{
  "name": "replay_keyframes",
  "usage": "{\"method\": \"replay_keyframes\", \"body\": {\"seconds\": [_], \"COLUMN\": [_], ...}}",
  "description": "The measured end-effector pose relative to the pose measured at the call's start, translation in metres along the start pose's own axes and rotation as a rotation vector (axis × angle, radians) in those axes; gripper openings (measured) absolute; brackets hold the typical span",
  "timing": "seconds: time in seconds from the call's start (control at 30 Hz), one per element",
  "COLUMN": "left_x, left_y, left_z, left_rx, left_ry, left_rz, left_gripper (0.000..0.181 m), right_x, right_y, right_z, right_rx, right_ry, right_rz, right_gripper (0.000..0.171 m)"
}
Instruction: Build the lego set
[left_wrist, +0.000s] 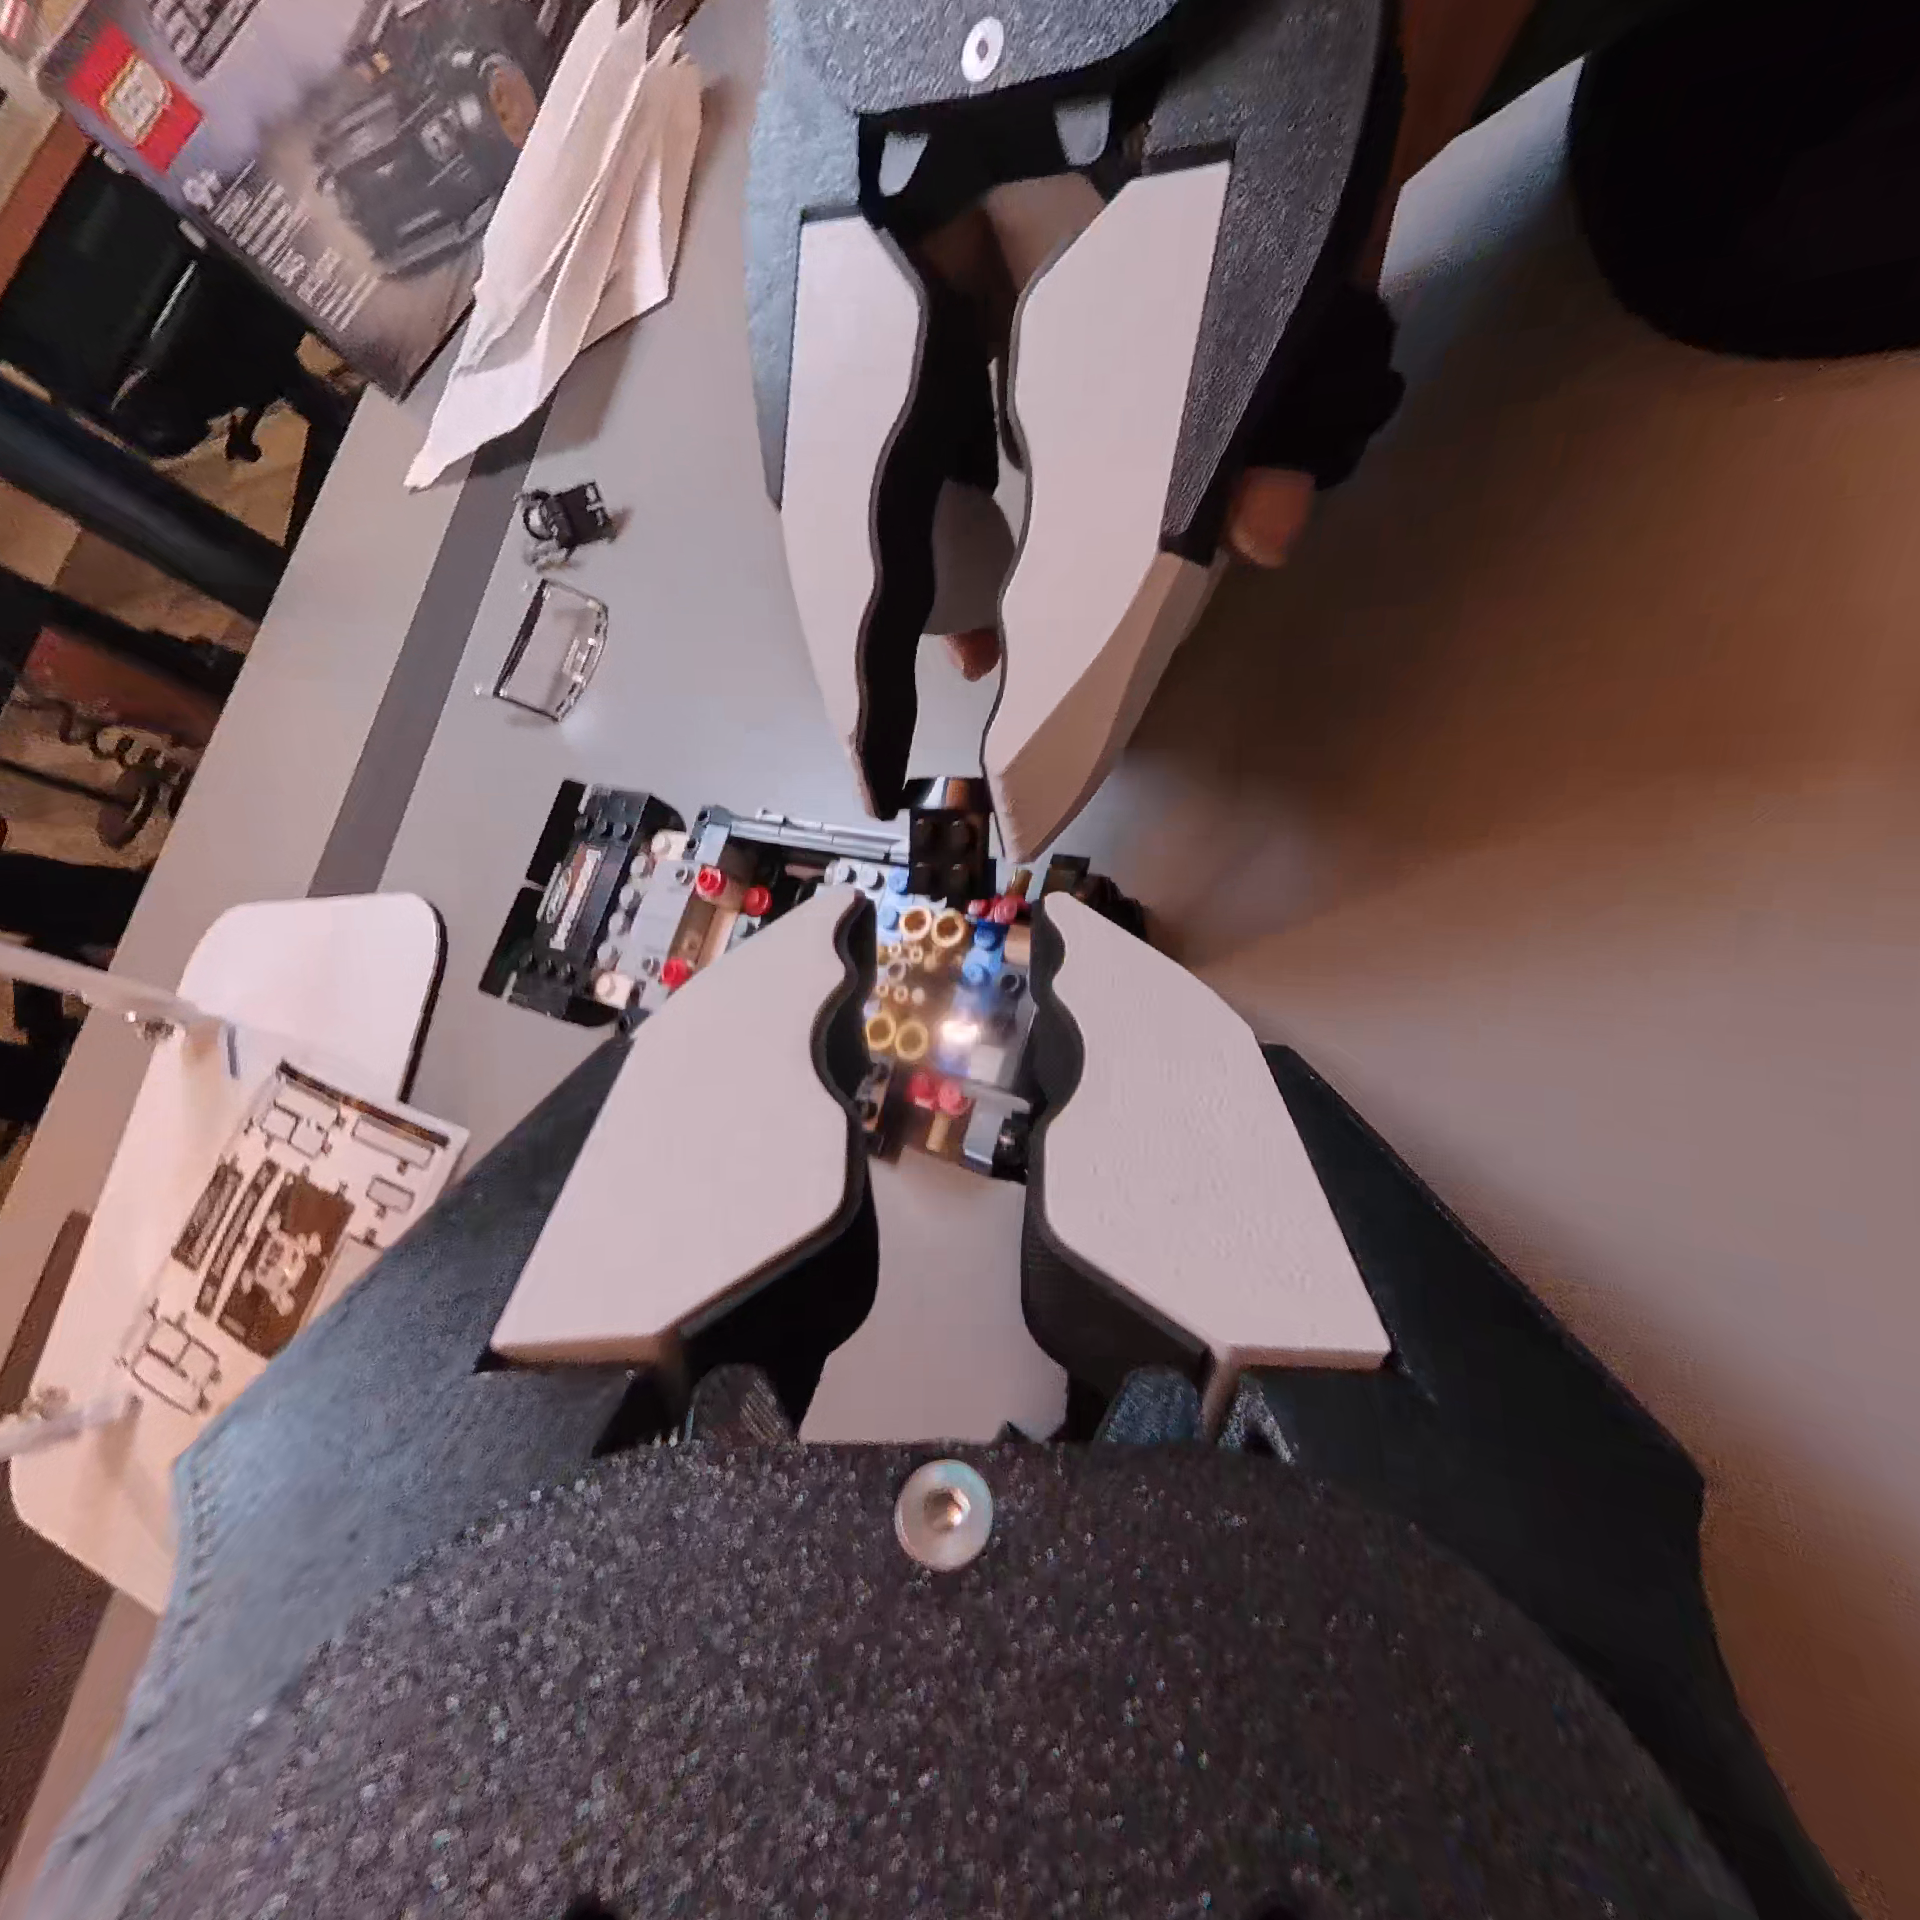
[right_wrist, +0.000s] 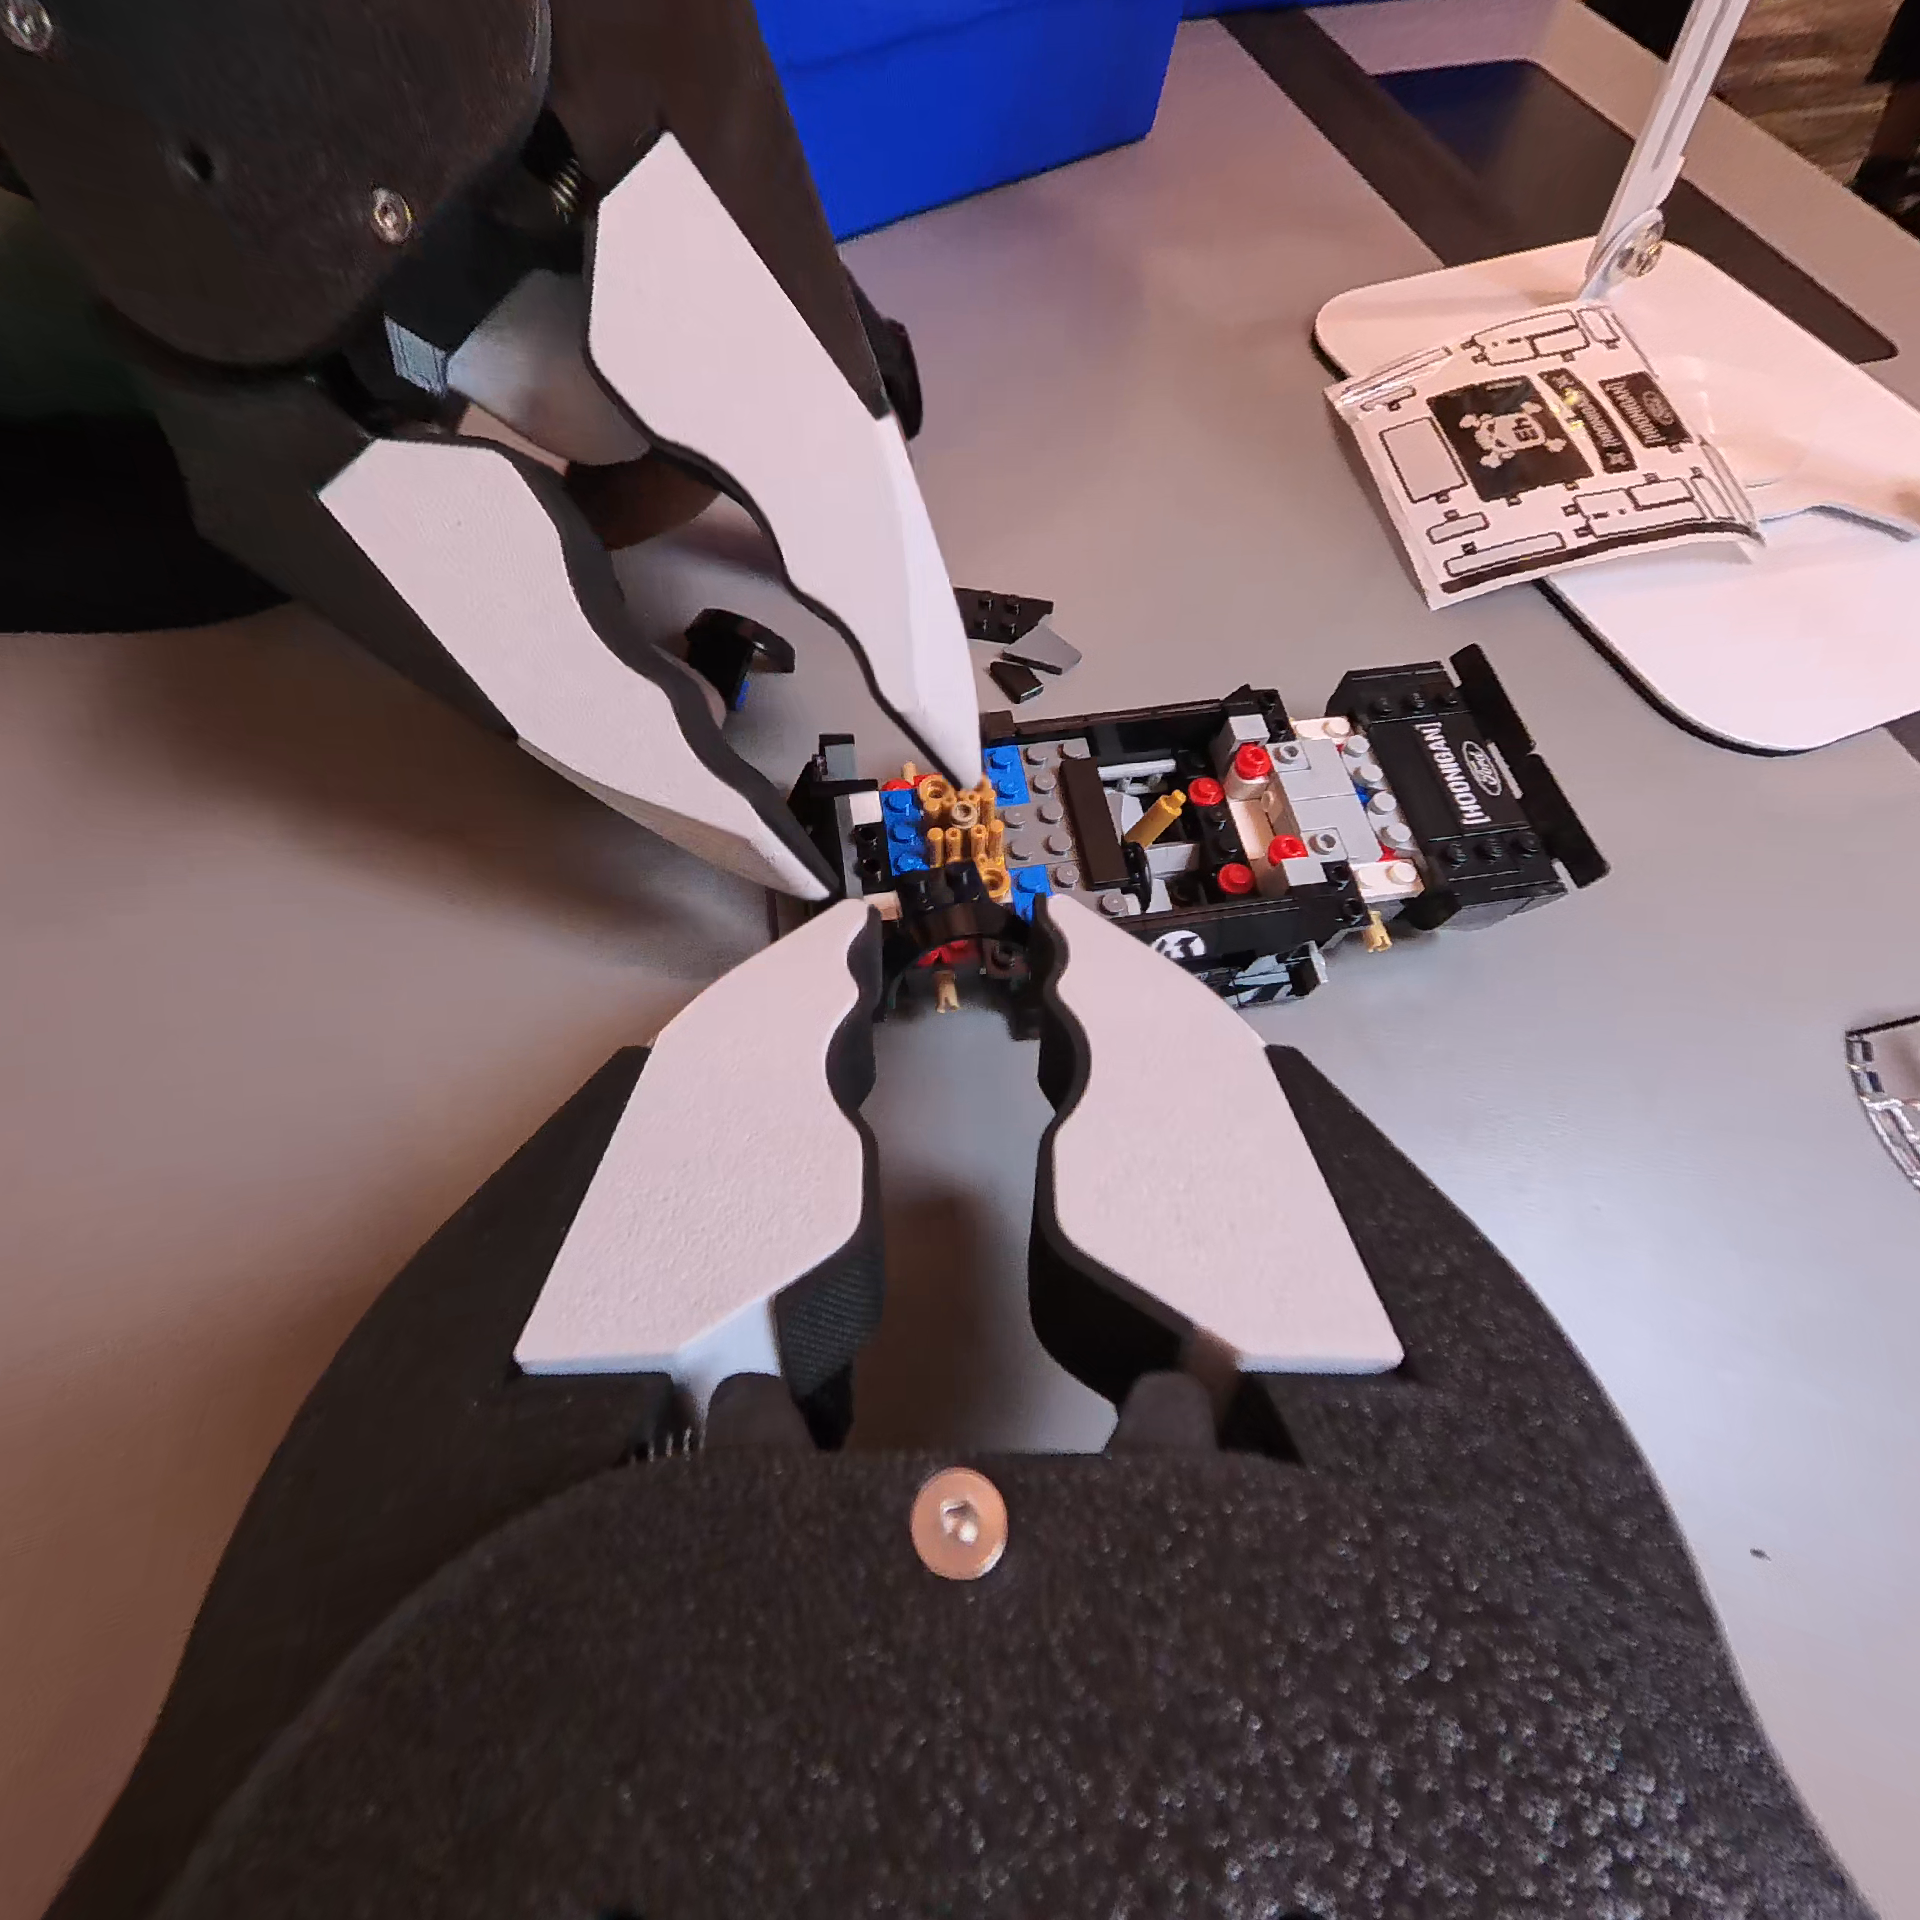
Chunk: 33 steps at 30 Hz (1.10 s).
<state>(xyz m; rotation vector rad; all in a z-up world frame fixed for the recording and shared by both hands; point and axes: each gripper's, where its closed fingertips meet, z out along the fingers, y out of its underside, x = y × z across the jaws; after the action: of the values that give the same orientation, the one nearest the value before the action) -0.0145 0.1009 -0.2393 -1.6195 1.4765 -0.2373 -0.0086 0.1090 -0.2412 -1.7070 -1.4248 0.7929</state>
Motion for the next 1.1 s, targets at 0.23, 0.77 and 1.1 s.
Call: {"method": "replay_keyframes", "body": {"seconds": [0.23,0.77,1.1], "left_x": [0.004,0.002,0.002], "left_y": [-0.002,-0.001,0.002], "left_z": [0.006,0.013,0.014], "left_rx": [-0.017,-0.088,-0.08], "left_ry": [0.151,0.265,0.263], "left_rz": [0.015,0.122,0.125], "left_gripper": [0.02,0.016,0.016], "right_x": [-0.007,-0.002,-0.002], "right_y": [-0.004,0.015,0.016], "right_z": [-0.001,-0.004,-0.001], "right_rx": [0.05,-0.034,-0.036], "right_ry": [-0.036,-0.062,-0.06], "right_rz": [-0.034,-0.026,-0.026], "right_gripper": [0.027,0.031,0.03]}}
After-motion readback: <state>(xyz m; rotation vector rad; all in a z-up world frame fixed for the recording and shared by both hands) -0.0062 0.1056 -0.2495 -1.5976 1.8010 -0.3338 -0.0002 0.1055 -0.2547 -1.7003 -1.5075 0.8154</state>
